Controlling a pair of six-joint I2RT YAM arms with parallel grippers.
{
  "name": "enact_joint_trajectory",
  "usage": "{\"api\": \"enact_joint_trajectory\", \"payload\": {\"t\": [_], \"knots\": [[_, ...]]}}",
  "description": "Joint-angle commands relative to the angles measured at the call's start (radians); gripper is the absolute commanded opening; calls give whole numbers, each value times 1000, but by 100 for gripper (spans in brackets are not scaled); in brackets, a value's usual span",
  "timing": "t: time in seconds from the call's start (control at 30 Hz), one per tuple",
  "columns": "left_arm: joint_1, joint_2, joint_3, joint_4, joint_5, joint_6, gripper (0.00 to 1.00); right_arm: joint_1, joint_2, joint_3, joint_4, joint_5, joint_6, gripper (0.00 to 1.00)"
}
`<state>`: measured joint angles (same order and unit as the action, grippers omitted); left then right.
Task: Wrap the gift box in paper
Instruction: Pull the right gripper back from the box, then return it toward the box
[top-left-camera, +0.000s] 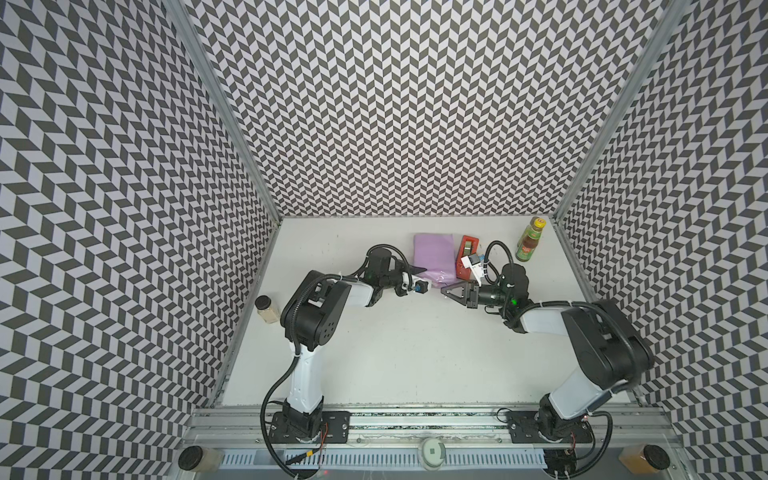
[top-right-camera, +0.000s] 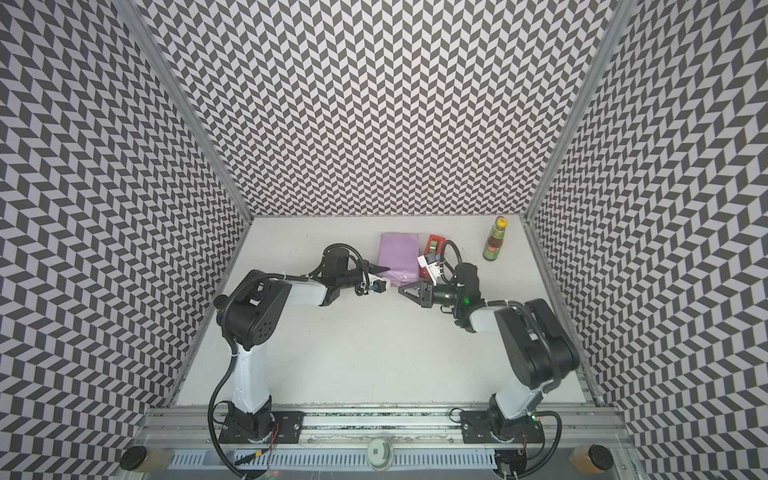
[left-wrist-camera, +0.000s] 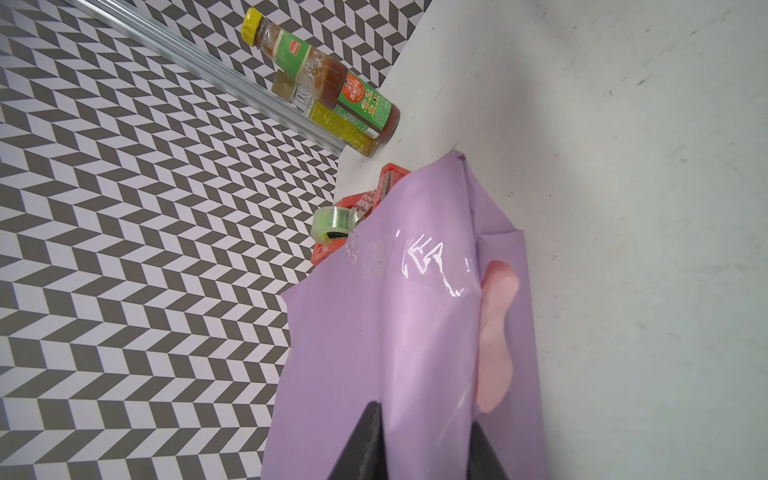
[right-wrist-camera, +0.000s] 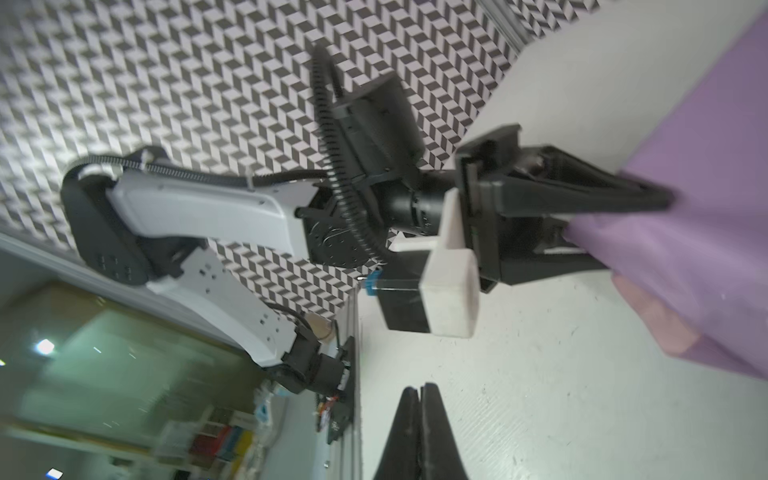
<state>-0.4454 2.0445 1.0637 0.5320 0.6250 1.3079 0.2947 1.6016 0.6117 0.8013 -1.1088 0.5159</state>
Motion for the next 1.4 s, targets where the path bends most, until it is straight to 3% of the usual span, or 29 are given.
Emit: {"api": "enact_joint_trajectory", "payload": {"t": [0.0,0.1,0.37,0.57,0.8,1.0,1.17,1.37], "knots": [[5,60,-16,-155,-54,-7,29,43,-116,-6,-155,-55,-405,0],[5,60,-16,-155,-53,-7,29,102,-199,-49,-172,-11,-552,0],[7,60,-16,-155,-53,-6,29,185,-350,-165,-62,106,-747,1],[7,60,-17,-155,-56,-6,29,282,-414,-200,-69,247,-861,25],[10,60,-17,-155,-58,-7,29,396,-529,-243,-120,452,-997,36],[11,62,-14,-157,-58,-5,29,402,-521,-231,-141,462,-934,36],[10,63,-13,-159,-59,-3,29,385,-471,-231,-67,466,-780,37],[10,65,-11,-161,-60,-4,29,289,-379,-237,72,418,-556,40]]}}
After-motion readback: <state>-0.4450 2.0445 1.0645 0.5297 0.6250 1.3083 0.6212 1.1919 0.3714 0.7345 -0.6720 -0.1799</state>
